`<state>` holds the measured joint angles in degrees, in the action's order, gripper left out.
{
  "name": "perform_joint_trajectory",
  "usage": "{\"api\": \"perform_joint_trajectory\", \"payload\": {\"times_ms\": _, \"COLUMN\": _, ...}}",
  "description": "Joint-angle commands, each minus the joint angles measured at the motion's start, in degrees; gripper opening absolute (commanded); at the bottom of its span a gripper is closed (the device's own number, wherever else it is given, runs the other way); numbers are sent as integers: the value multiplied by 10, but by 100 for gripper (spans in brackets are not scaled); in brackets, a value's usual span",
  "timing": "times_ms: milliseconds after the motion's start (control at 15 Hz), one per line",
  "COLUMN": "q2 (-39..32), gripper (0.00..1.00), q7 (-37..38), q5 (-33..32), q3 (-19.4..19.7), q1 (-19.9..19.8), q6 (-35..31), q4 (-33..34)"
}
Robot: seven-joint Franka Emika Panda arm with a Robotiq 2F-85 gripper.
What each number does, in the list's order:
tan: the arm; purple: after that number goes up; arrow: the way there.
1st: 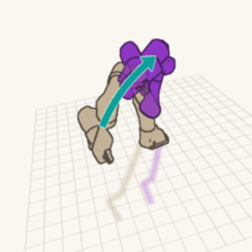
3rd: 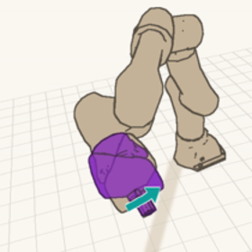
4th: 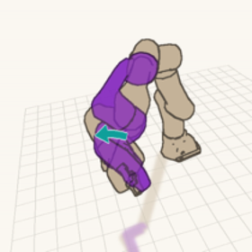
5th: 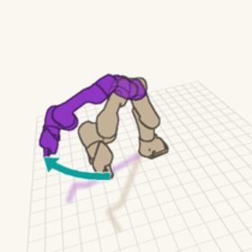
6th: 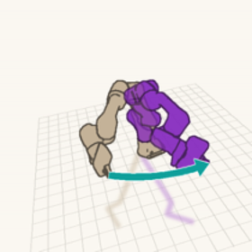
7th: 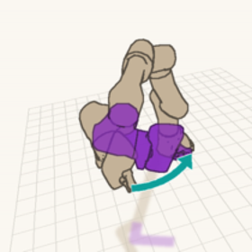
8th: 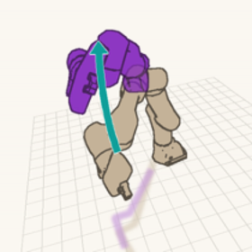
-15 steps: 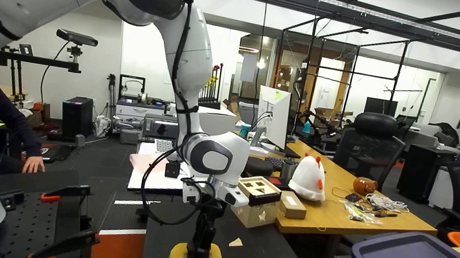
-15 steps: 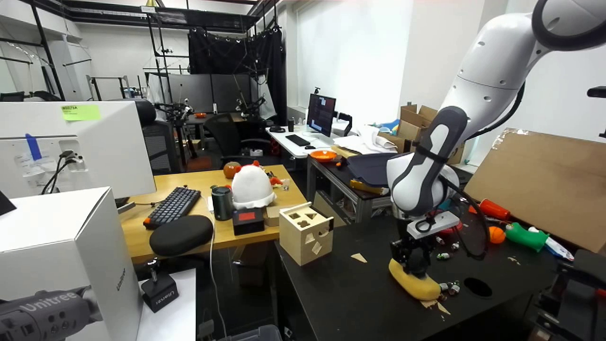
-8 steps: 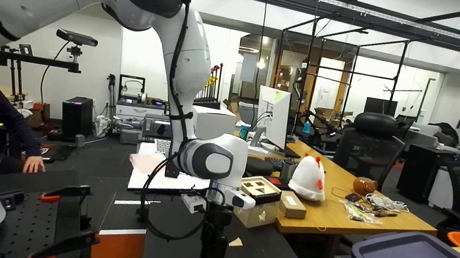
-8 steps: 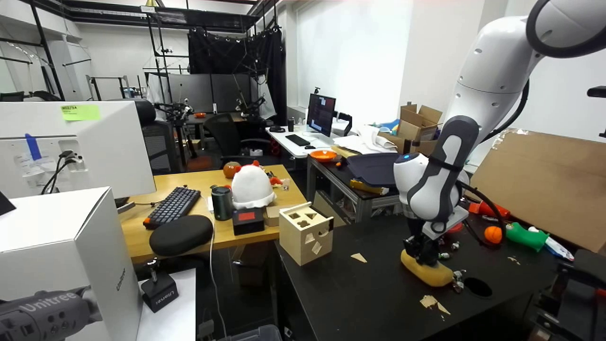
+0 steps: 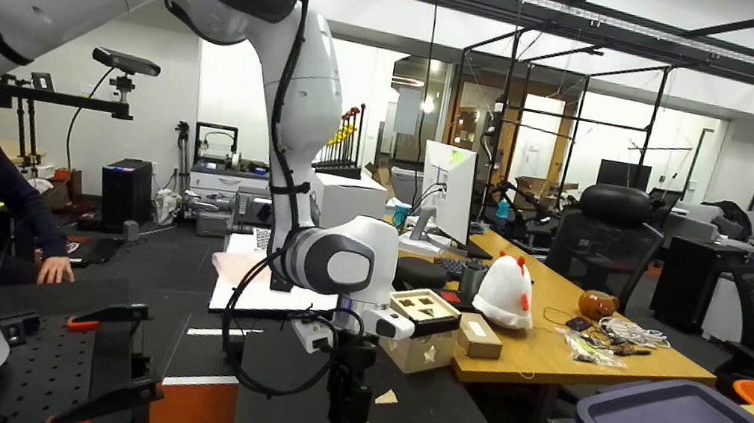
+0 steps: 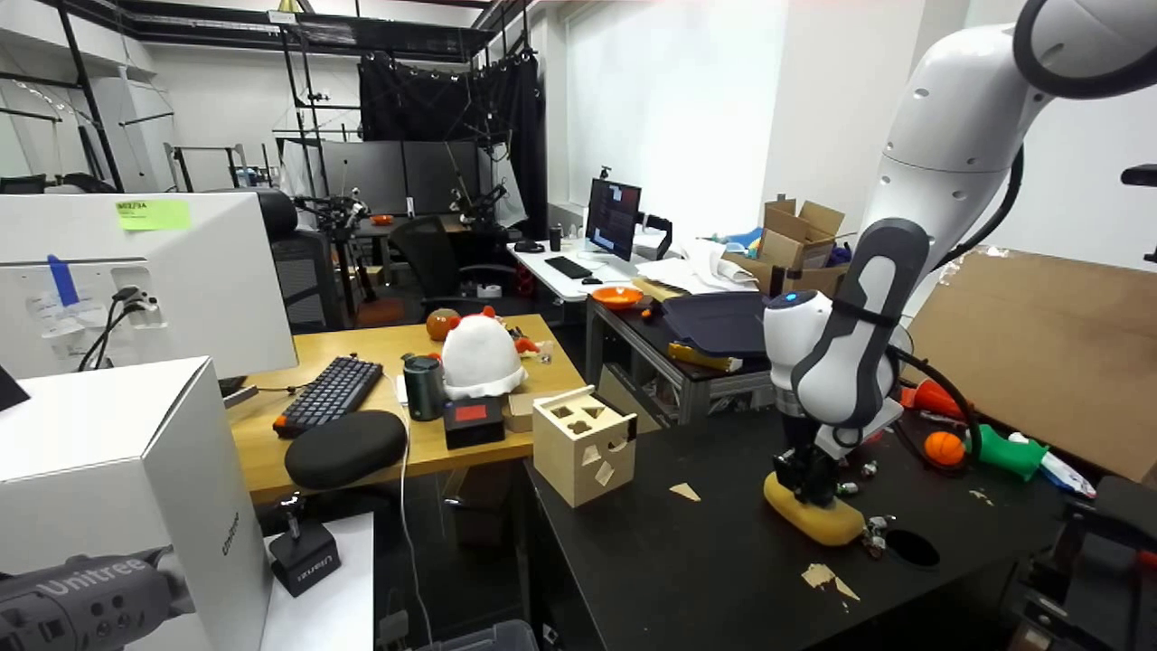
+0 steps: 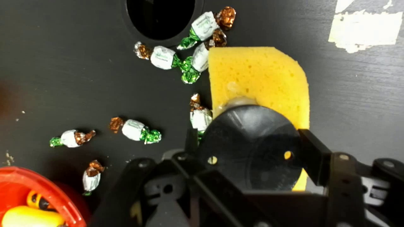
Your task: Put the sweets together using the sponge brush
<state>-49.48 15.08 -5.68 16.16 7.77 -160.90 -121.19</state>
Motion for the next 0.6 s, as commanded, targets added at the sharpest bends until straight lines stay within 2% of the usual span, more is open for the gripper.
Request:
{"api": "perform_joint_trajectory", "payload": {"times_ms": 0, "q2": 35, "gripper": 52, "q7": -29, "q5": 7, "q3": -31, "q1": -17, "q6": -26, "q4": -41}}
{"api": "perform_joint_trajectory", "payload": {"times_ms": 200, "q2": 49, "gripper": 52, "q7": -58, "q5": 15, "q3": -75, "q1": -40, "q6": -25, "q4": -46}}
{"api": "perform_joint_trajectory", "payload": {"times_ms": 533, "q2": 56, "gripper": 52, "q7": -141, "q5": 25, "q3": -163, "q1": -102, "q6": -9, "q4": -51}}
